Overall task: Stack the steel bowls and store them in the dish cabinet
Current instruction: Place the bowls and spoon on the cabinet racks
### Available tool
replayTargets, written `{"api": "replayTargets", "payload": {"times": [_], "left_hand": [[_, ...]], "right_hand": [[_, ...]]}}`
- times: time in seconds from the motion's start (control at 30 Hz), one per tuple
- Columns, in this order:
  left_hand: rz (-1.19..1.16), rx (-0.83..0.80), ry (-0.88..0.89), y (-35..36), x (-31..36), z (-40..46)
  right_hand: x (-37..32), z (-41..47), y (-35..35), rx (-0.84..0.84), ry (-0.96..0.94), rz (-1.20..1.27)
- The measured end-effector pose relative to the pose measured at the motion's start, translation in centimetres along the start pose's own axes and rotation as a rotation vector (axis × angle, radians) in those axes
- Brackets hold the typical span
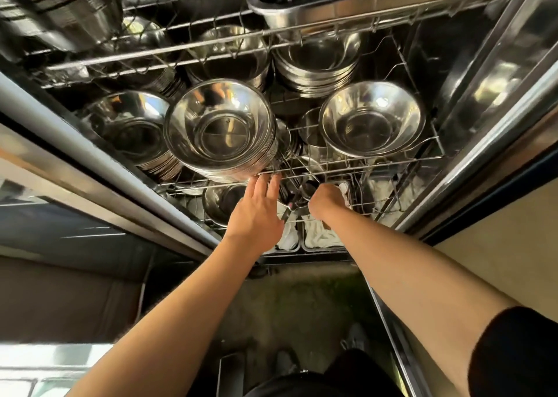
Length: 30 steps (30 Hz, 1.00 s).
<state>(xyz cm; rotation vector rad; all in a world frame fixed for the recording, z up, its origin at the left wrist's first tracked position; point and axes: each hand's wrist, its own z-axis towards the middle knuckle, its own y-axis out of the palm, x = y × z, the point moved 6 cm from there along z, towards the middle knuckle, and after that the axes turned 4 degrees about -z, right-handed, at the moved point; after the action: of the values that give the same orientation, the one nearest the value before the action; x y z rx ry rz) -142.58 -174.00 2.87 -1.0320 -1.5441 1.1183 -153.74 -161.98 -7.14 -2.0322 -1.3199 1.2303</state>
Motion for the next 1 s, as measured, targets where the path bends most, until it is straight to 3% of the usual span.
{"api": "replayTargets", "payload": {"times": [0.2, 0.47, 0.63, 0.83, 1.0], "left_hand": [[-0.009, 0.027, -0.002, 0.0, 0.1, 0.0], [0.016, 0.035, 0.005, 0.1, 0.2, -0.1], [0.014, 0.045, 0.003, 0.0, 0.4, -0.1], [0.036, 0.045, 0.004, 0.1, 0.3, -0.1], [0.071, 0.024, 0.013, 0.0, 0.4, -0.1]], "right_hand": [[-0.7, 1.4, 0.7, 0.099, 0.041, 0.119], [-2.1, 1.4, 2.0, -0.048, -0.008, 0.153], [-2.0, 1.3, 1.6, -0.066, -0.046, 0.040], [-1.7, 0.1, 1.4, -0.130, -0.254, -0.169], [-1.3, -3.9, -1.5, 0.041, -0.491, -0.320]]}}
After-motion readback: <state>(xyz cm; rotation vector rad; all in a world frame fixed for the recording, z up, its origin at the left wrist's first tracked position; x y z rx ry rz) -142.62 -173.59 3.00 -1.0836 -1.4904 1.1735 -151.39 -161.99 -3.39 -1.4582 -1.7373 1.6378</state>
